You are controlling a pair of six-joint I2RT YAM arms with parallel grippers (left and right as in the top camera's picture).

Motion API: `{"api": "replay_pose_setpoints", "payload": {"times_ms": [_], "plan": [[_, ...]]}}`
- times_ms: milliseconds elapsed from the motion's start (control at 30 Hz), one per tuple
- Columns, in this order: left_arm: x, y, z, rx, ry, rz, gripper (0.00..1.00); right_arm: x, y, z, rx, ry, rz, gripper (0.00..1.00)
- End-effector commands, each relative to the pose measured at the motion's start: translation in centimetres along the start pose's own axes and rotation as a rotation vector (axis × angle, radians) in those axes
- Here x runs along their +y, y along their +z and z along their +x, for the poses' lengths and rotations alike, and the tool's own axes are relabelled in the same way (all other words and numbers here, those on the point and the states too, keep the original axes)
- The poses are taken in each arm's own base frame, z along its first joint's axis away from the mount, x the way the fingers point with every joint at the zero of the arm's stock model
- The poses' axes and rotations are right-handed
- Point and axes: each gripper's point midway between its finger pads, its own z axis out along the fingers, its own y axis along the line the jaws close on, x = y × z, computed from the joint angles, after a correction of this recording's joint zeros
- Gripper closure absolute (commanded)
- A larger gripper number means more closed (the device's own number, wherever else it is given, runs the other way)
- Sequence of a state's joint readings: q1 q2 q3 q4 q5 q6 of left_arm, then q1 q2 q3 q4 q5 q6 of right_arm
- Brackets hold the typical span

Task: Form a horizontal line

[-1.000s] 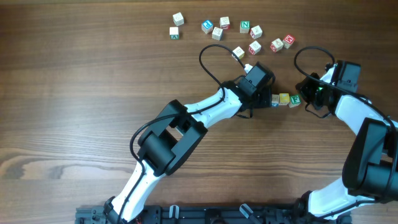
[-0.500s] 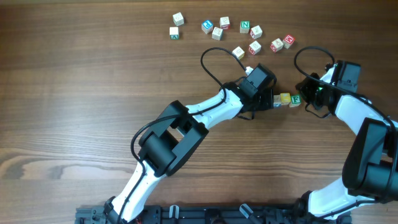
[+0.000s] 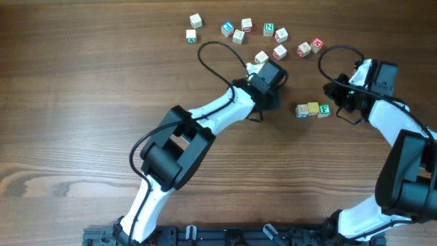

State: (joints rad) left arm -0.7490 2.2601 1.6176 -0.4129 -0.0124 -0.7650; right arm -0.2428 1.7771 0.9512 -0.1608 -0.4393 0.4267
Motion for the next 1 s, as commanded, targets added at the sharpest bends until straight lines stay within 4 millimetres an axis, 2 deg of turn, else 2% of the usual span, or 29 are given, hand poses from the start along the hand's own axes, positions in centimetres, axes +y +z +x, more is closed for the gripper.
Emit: {"api": "replay_pose_setpoints", "payload": {"times_ms": [0,100,167,233,400,533,600,767,967], "plan": [[2.5,-2.0,-3.5,-0.123,-0.038,-0.092,0.96,1.4,0.7,-0.6,-0.005,-0.120,0.084,0.95],[4.2,-3.3,-5.3,-0.135,-0.080,-0.112,0.96,2.4,0.9,-0.8,-0.025,-0.162,0.150,0.95],[5.5,-3.6,-5.4,-0.125,-0.169,-0.138,0.96,2.2,0.9,-0.4,-0.010,-0.160,0.158,0.95],[5.9,-3.6,-5.4,-0.120,-0.207,-0.146,0.96,2.0,0.9,0.0,0.009,-0.162,0.166,0.95],[5.1,-3.6,-4.9,-0.088,-0.208,-0.105,0.96,1.7,1.9,0.8,0.042,-0.169,0.158,0.95],[5.0,-3.8,-5.0,-0.090,-0.208,-0.101,0.96,2.4,3.0,2.0,0.097,-0.229,0.172,0.95],[4.9,-3.8,-5.0,-0.085,-0.208,-0.096,0.96,1.6,2.9,2.2,0.098,-0.248,0.237,0.95],[4.8,-3.8,-4.9,-0.079,-0.208,-0.091,0.96,0.8,2.6,3.3,0.147,-0.246,0.267,0.95],[4.8,-3.8,-4.9,-0.079,-0.208,-0.091,0.96,0.6,2.5,3.6,0.159,-0.243,0.276,0.96]]}}
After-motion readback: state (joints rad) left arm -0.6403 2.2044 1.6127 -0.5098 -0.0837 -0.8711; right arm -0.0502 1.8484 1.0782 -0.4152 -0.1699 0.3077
